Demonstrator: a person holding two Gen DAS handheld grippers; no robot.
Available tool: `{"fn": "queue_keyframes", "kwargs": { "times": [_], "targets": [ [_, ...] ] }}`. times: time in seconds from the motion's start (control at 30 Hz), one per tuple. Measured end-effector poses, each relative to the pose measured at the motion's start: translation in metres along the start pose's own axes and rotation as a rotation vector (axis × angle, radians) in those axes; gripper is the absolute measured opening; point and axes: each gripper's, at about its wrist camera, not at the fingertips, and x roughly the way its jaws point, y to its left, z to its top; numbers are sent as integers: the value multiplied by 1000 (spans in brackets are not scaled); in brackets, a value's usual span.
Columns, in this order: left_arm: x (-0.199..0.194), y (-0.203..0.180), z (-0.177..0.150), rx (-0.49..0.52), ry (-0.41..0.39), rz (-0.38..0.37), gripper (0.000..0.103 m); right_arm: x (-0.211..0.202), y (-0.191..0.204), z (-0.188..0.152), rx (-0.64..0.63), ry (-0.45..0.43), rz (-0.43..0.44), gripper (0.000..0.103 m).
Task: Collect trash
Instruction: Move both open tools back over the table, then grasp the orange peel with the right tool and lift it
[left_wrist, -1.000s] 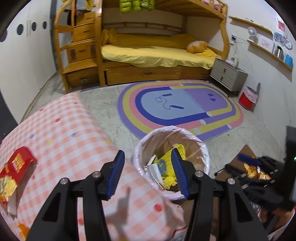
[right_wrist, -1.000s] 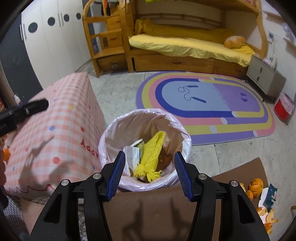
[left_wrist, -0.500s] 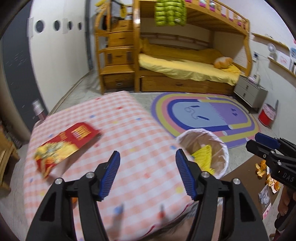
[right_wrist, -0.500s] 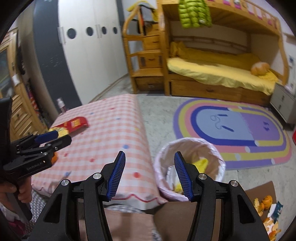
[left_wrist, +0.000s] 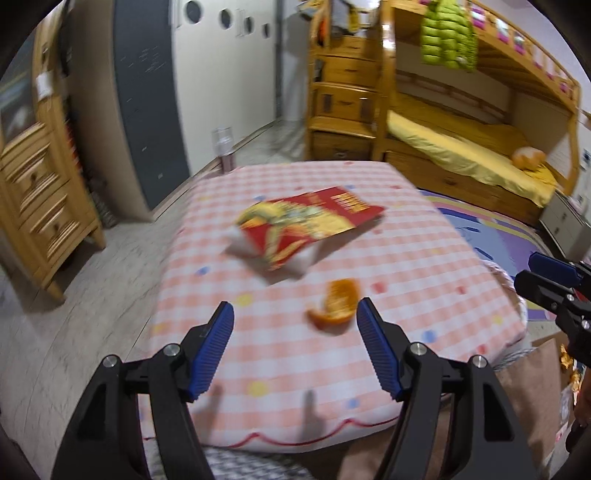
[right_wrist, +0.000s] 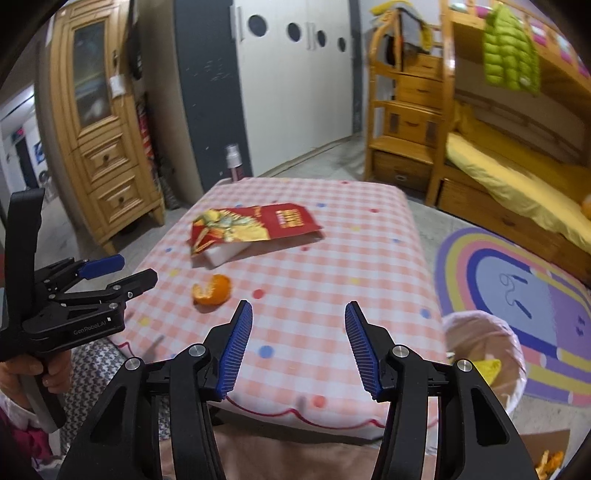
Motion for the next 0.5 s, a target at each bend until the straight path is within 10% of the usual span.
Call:
{"fn": "queue_keyframes", "kwargs": {
  "times": [0.5],
  "targets": [
    [36,74,4,-77,36,96,72,107,76,5,-129,157,161,53]
  ]
}}
